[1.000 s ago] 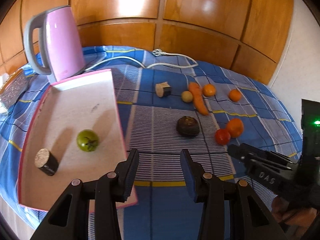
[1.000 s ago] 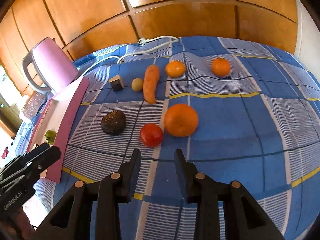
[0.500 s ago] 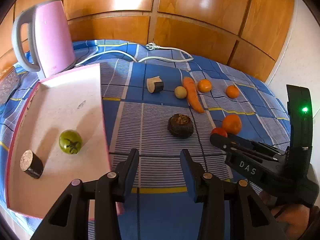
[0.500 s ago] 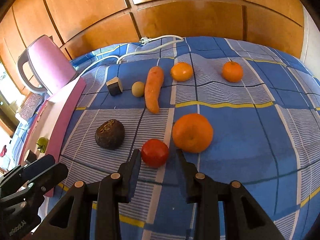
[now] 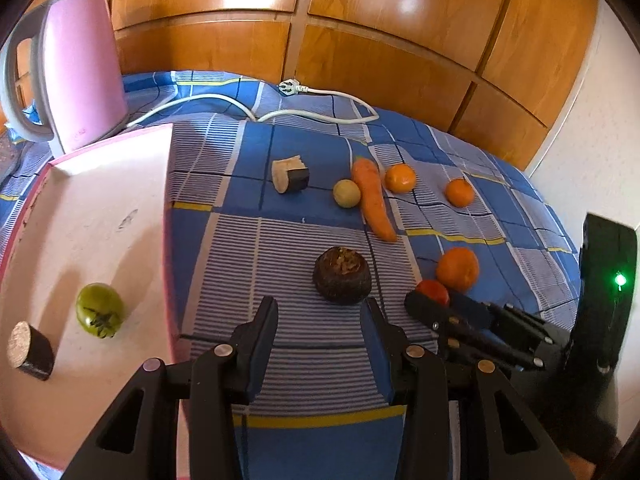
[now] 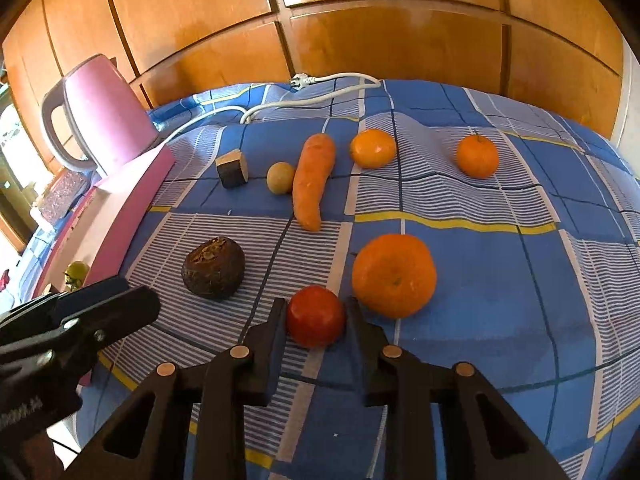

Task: Organize fruits
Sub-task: 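Grasp the dark round fruit with left tool while right tool approaches the red tomato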

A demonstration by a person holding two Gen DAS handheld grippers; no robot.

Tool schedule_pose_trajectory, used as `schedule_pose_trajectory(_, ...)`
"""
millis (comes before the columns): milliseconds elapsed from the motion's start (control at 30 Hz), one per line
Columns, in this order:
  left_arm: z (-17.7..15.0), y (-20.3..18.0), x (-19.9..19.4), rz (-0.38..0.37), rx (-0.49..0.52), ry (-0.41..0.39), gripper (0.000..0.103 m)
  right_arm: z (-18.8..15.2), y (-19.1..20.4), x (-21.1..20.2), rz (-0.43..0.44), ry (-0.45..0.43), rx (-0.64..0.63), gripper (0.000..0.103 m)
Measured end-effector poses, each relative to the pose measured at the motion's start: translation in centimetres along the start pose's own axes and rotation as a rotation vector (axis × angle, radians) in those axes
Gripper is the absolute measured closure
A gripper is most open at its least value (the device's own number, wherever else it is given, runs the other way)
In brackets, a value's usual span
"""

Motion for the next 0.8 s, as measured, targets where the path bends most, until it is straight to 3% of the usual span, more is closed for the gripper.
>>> schedule_pose_trajectory(500,1.8,-1.7,3.8,-0.033,0.01,0.054,0.059,-0.3,0.1,-0.1,0.006,-0.035,-0.03,0.075)
schedule_pose_trajectory(800,1.8,-1.5,5.4,0.003,0.017,0.059,0.062,-0.3,0.0,-0.1,0.024,-0.032,-0.027,0.074)
Point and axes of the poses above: each gripper's, at about its wrist camera, not at the fingertips, and x roughly the way its jaws point, y to its left, z to its top, the point moved 9 cm from there along x, roughly the way its jaws point, and after that the axes turned 14 degrees about x, right-handed, at the moved point
